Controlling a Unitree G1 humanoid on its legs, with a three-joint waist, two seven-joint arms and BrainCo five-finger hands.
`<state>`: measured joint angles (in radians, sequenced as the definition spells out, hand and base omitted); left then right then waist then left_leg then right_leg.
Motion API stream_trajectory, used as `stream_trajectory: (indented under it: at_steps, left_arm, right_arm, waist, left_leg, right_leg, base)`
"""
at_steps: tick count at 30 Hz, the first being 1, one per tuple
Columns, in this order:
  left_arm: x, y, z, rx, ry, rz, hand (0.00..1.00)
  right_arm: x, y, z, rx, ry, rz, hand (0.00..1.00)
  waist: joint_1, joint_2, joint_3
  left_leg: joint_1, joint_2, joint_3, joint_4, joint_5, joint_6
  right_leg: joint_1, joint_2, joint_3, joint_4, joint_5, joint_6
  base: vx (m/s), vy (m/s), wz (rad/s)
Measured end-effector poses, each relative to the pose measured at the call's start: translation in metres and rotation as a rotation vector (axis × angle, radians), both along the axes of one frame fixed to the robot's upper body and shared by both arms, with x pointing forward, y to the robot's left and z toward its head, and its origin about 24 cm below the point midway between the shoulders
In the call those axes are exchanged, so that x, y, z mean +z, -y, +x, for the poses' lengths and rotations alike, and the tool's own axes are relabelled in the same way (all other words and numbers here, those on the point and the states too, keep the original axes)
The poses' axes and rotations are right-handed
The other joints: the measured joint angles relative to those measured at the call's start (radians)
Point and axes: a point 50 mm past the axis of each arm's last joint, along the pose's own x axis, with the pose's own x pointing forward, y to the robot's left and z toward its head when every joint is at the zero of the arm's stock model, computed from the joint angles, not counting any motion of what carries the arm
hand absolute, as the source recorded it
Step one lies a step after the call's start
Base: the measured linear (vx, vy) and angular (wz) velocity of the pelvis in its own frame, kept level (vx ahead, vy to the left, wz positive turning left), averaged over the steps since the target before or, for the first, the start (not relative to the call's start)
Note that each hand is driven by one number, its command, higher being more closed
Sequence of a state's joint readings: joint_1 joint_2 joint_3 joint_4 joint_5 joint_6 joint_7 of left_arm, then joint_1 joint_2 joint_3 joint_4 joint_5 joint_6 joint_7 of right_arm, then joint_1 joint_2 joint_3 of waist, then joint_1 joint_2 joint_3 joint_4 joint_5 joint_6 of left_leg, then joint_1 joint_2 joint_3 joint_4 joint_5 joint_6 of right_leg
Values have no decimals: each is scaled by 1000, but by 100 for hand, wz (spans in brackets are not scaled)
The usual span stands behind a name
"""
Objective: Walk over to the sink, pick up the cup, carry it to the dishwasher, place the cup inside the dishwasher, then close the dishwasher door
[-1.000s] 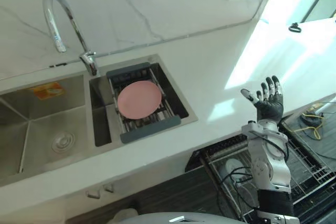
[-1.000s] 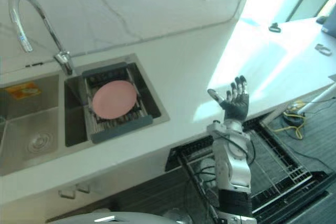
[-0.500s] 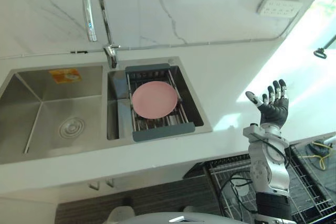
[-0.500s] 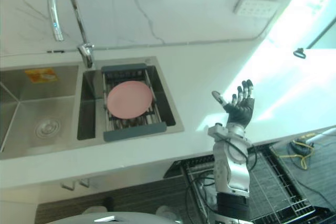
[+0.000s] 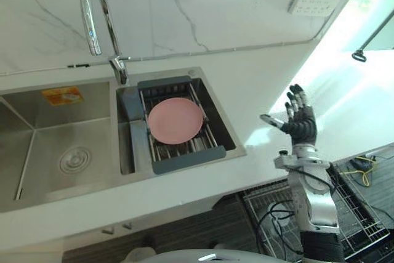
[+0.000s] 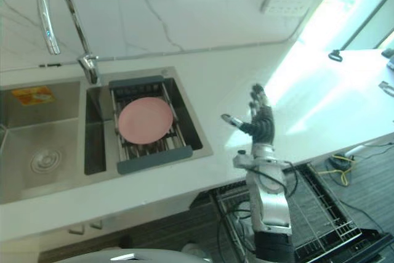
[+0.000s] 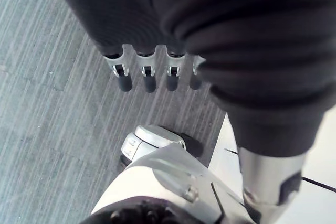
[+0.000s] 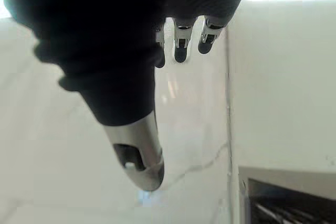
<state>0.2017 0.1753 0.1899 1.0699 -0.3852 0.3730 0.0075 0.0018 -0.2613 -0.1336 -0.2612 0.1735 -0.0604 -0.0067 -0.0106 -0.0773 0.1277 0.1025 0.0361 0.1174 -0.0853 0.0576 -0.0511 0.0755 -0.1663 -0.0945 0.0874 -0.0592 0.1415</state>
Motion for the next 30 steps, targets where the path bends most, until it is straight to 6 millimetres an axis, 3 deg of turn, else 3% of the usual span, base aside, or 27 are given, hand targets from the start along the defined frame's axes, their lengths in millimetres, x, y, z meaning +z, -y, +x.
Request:
stream_trajectory:
  at_steps: [10,14,22,30]
  left_arm:
    - [0,-1,6,-62,6,1,0]
    - [1,-4,8,-66,14,4,0]
    - [3,-6,11,-90,15,6,0]
    - [4,-10,13,-93,17,9,0]
  right_arm:
    - [7,-39,15,203,-25,-429,0]
    - [0,-62,26,275,-52,-616,0]
    - [-23,-73,49,288,-158,-841,0]
    - [-45,-75,57,279,-228,-1027,0]
  waist:
    - [12,-6,-2]
    - [38,-17,-7]
    - [69,-29,-7]
    - [76,-49,3]
  left_leg:
    - [-33,-13,-39,-2,16,9]
    - [-34,-17,-67,-2,20,9]
    - [-58,-28,-96,-2,23,6]
    - [-58,-29,-121,-2,19,12]
  right_leg:
    - [9,-9,-39,-34,21,6]
    - [30,-12,-73,-43,21,6]
    - [36,-22,-107,-47,23,6]
    - [56,-23,-143,-50,23,7]
  base:
    - [-24,3,11]
    - [-12,-10,21]
    - [-30,4,14]
    - [-16,-11,11]
